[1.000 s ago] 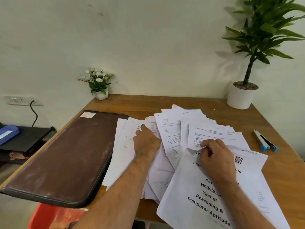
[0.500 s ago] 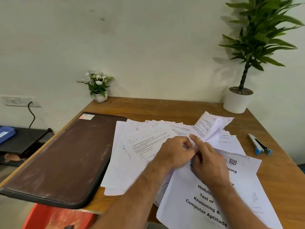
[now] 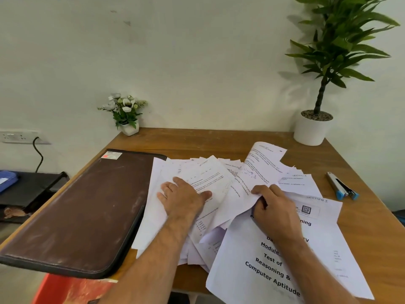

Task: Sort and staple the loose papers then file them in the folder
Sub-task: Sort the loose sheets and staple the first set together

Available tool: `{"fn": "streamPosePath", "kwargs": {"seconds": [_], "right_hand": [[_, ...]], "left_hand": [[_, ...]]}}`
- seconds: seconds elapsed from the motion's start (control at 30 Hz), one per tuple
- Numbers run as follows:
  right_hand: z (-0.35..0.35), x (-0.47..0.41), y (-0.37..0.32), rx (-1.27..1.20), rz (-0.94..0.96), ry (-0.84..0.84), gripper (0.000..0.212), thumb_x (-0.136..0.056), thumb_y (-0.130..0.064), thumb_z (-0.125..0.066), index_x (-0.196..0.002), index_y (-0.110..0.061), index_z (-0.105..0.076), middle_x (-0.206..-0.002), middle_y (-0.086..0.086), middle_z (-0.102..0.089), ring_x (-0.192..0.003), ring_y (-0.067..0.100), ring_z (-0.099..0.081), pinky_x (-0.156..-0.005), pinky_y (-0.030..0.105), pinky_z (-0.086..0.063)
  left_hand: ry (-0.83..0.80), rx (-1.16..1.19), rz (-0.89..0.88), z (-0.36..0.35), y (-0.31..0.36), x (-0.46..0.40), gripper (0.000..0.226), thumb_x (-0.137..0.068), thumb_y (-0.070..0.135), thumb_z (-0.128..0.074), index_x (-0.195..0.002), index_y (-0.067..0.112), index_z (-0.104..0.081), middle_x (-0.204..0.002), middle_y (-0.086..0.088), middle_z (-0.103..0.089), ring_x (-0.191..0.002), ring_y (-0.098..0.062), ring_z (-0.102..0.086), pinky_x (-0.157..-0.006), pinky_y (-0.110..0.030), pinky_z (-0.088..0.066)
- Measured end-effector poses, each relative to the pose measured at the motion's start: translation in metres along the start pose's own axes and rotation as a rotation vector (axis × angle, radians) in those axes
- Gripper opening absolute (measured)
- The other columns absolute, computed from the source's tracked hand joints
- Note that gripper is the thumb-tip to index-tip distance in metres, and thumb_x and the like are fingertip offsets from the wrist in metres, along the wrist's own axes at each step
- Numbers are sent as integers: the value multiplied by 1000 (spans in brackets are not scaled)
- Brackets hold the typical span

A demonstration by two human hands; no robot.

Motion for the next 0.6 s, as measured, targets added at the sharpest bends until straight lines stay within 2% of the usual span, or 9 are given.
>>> {"fn": "streamPosePath", "kwargs": {"seconds": [0.1,0.17,0.23,0.3,0.37,0.43,0.47,0.53,0.6], "right_hand": [[-1,1,0,-9,-11,2,32,-82,-1,-62,-102,-23,-73,-88,-4,-62,-71,27,-61,-58,34,-53],[-2,3,0,-10,-17,-2,33,-82,-1,-62,-103,-24,-73,-88,-5,-61,-70,27,-61,-58,33,-52],[-1,3,-1,-14,-17,-6,32,-82,-2,-62,-104,-24,-73,-88,-5,-61,-70,26,-60,-58,32,-52],[0,2,-3,-17,-10,2,32,-82,-1,-63,-103,-23,-73,-87,-4,-60,-69,26,-60,-57,31,-51],[2,0,-3,-18,9,26,32,-80,1,-64,-102,-21,-73,-84,-3,-60,-66,28,-60,-55,32,-50],[1,-1,-1,-21,21,28,33,-78,2,-65,-101,-19,-73,-83,-1,-59,-64,29,-60,-53,34,-51],[0,-1,-1,-24,28,22,33,-78,3,-65,-101,-19,-73,-83,-1,-59,-64,29,-60,-53,35,-51],[-2,0,-1,-26,35,6,33,-78,1,-65,-103,-19,-73,-84,-1,-60,-66,29,-61,-54,37,-52],[-2,0,-3,-28,24,-5,32,-80,-1,-65,-104,-21,-72,-86,-2,-60,-67,29,-61,-55,37,-53]], "left_hand": [[37,33,-65,0,6,3,111,-88,65,-64,-161,6,-5,-165,-13,-26,-154,-32,-18,-124,-56,-5],[76,106,-113,2,10,11,90,-90,53,-68,-158,14,-22,-152,-8,-48,-145,-31,-37,-123,-59,-11],[160,177,-173,7,18,20,61,-91,44,-66,-144,24,-44,-135,-3,-62,-131,-28,-48,-119,-59,-22],[223,132,-244,10,31,34,48,-96,43,-60,-141,31,-50,-145,-1,-54,-137,-29,-42,-117,-61,-25],[237,47,-321,8,46,49,50,-99,44,-55,-147,36,-46,-164,-1,-27,-151,-34,-21,-119,-63,-21],[167,81,-371,2,58,61,49,-97,47,-56,-145,41,-46,-167,-2,-17,-152,-35,-19,-115,-58,-32],[93,141,-365,-1,60,64,49,-93,51,-57,-140,43,-48,-165,-2,-23,-148,-33,-30,-110,-52,-41],[-35,271,-317,-2,61,68,47,-87,60,-54,-131,42,-55,-145,0,-48,-125,-24,-54,-98,-43,-50],[-49,344,-316,5,62,65,37,-95,54,-46,-125,37,-60,-129,3,-62,-109,-21,-60,-97,-39,-49]]}}
Point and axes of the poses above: each hand's wrist, its own x-axis away from the middle knuckle, its own z-axis out of the back of the hand, y = z × x, the point moved 5 cm from there along -x, towards the middle knuckle
